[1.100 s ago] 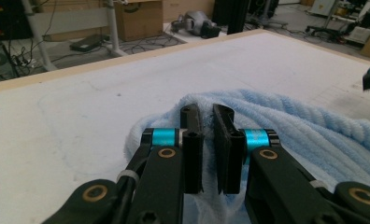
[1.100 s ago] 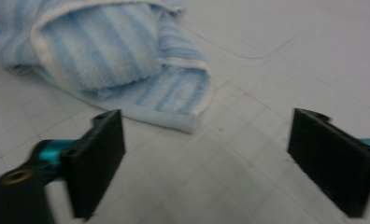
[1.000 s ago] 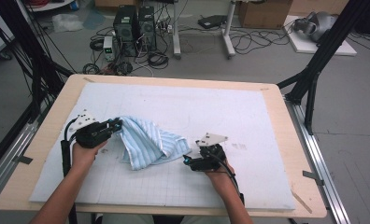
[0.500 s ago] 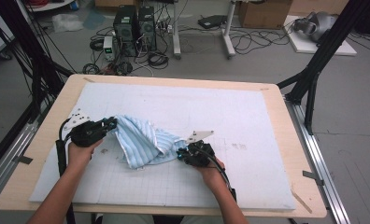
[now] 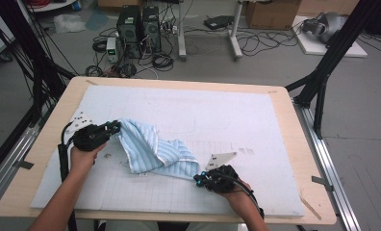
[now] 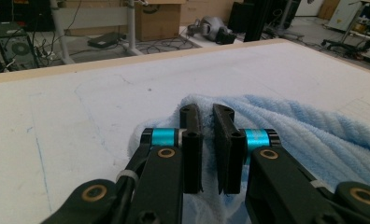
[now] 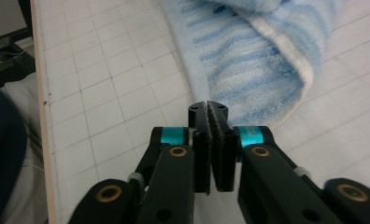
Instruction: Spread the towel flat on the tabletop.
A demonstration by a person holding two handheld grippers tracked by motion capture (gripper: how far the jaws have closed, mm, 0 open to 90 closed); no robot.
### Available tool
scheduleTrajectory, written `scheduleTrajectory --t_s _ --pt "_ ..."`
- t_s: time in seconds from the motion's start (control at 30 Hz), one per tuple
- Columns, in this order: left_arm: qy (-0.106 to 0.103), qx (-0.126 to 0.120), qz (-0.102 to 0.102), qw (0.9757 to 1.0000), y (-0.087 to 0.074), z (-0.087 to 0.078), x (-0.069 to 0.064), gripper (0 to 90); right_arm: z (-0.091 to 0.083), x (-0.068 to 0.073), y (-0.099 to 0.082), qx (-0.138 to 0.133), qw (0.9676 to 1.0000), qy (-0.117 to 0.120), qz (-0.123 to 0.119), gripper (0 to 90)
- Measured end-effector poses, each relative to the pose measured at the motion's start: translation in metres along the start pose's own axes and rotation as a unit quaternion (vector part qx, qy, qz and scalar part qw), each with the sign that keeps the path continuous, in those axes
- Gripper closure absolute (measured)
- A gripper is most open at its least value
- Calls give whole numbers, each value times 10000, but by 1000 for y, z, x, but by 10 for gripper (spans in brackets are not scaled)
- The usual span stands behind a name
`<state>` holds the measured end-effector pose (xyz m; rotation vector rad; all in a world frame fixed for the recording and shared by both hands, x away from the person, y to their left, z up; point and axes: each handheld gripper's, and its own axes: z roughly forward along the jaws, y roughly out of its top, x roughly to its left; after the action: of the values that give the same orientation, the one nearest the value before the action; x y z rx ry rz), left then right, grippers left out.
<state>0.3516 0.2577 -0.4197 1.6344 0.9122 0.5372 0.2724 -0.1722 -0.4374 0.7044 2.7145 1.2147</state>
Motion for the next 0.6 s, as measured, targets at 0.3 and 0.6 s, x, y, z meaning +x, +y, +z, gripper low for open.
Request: scheduleTrajectory --t_s 0.3,0.6 --pt "-24 13 10 10000 0 2 -1 821 27 5 43 -1132 9923 -492 12 450" --pt "-50 70 79 9999 -1 5 -3 821 60 10 93 -789 9898 -881 -796 857"
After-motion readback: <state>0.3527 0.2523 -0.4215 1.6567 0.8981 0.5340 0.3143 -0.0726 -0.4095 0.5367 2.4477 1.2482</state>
